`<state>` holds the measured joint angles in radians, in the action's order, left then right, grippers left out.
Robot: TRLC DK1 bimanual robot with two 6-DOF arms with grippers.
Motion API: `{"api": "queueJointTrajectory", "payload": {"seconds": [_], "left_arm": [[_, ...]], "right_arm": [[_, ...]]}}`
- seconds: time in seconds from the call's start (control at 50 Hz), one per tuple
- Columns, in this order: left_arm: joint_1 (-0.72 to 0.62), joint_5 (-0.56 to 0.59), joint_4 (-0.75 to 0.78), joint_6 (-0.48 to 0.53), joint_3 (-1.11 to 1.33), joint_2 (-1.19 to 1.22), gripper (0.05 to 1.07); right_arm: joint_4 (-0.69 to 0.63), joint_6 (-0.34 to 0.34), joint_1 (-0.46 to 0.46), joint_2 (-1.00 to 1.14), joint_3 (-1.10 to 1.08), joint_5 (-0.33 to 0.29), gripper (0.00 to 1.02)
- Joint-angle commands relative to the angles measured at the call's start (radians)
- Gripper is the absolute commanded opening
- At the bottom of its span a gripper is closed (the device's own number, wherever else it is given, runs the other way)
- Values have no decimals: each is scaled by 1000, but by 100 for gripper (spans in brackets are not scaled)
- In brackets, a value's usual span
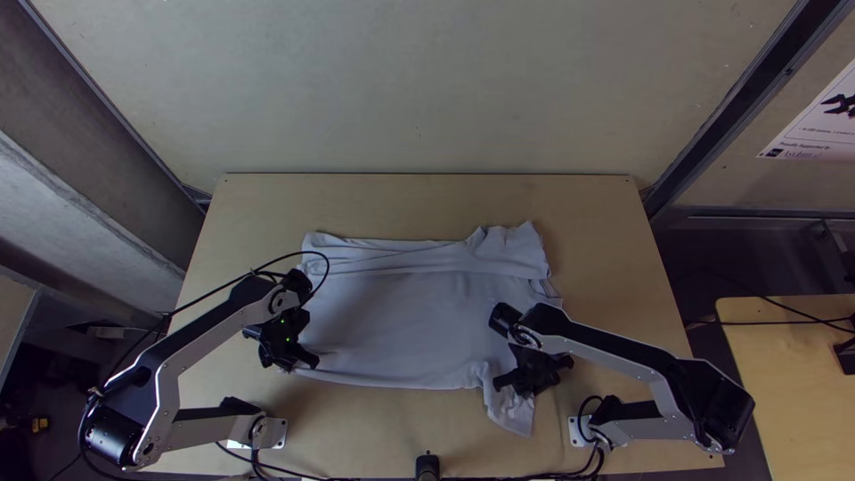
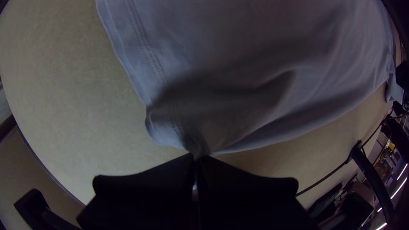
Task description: Fold the t-shirt
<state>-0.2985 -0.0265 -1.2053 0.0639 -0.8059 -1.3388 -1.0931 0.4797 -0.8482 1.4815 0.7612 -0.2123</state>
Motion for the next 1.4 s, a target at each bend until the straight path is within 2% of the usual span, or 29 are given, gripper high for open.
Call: {"api": "queueJointTrajectory", "payload": {"seconds": [0.0,0.16,0.48,0.64,0.8,0.94,1.2,1.38], "left_arm": [[22,5,-14,17,24,27,8],[78,30,-11,22,-18,46,8],[187,33,6,43,-145,52,8],[228,33,3,43,-194,44,8],[254,34,4,31,-246,33,8],[265,34,9,20,-309,9,8],[271,34,10,-21,-463,-74,8],[269,34,32,-24,-539,-151,8]], "right_arm": [[67,20,0,-9,10,60,3],[13,-1,37,-78,52,90,3],[-54,-93,233,-214,124,123,3],[-105,-156,317,-221,167,136,3],[-119,-184,383,-222,247,145,3],[-119,-217,416,-185,311,177,3],[-119,-296,538,-49,469,188,3],[-105,-314,583,69,572,194,3]]}}
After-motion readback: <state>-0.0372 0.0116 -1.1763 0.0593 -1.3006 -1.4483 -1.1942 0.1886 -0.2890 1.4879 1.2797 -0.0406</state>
